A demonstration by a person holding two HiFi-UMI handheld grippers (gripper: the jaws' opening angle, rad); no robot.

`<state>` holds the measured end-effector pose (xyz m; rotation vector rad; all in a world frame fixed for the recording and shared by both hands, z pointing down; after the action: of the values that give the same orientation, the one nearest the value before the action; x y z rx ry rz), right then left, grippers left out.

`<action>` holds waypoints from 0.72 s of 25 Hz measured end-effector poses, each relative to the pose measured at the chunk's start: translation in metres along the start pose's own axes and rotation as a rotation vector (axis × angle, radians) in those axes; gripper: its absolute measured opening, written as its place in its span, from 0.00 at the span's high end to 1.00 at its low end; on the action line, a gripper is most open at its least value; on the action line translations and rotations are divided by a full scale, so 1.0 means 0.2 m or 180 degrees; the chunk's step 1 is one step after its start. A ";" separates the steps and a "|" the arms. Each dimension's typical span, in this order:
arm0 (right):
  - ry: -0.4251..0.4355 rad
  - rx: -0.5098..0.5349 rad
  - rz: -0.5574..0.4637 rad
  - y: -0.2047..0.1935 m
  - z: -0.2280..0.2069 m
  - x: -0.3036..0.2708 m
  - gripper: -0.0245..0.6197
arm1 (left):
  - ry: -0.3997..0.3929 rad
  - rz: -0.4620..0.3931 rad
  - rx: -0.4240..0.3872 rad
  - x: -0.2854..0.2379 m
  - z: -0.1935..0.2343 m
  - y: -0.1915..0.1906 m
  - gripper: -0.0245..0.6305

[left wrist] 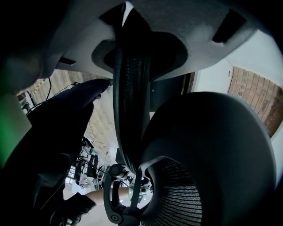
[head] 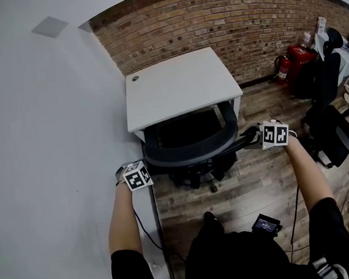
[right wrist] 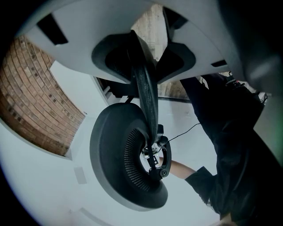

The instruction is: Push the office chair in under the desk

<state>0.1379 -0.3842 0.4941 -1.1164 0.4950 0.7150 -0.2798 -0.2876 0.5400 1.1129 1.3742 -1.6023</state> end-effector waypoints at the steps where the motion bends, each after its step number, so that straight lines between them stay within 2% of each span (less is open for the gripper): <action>1: -0.0004 -0.0004 0.0000 0.00 -0.03 -0.02 0.68 | 0.0003 -0.0004 -0.0009 0.00 0.03 -0.01 0.76; 12: -0.0121 -0.0083 0.0104 0.01 -0.26 -0.18 0.67 | 0.0051 -0.0031 -0.0078 0.03 0.32 -0.07 0.77; 18: -0.0063 -0.0165 0.0188 0.03 -0.38 -0.24 0.66 | 0.0003 -0.0046 -0.0113 0.06 0.45 -0.09 0.77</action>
<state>0.0999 -0.4656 0.4942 -1.1459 0.4969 0.7935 -0.3141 -0.3738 0.5395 1.0851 1.4090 -1.5817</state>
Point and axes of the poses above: the fingertips, and each gripper's own axes: x backward along the fingers, z to its left, y out of its top, the point moved 9 cm from there along x, backward along the fingers, and after that the axes turned 14 degrees about -y, right-handed, at the moved point
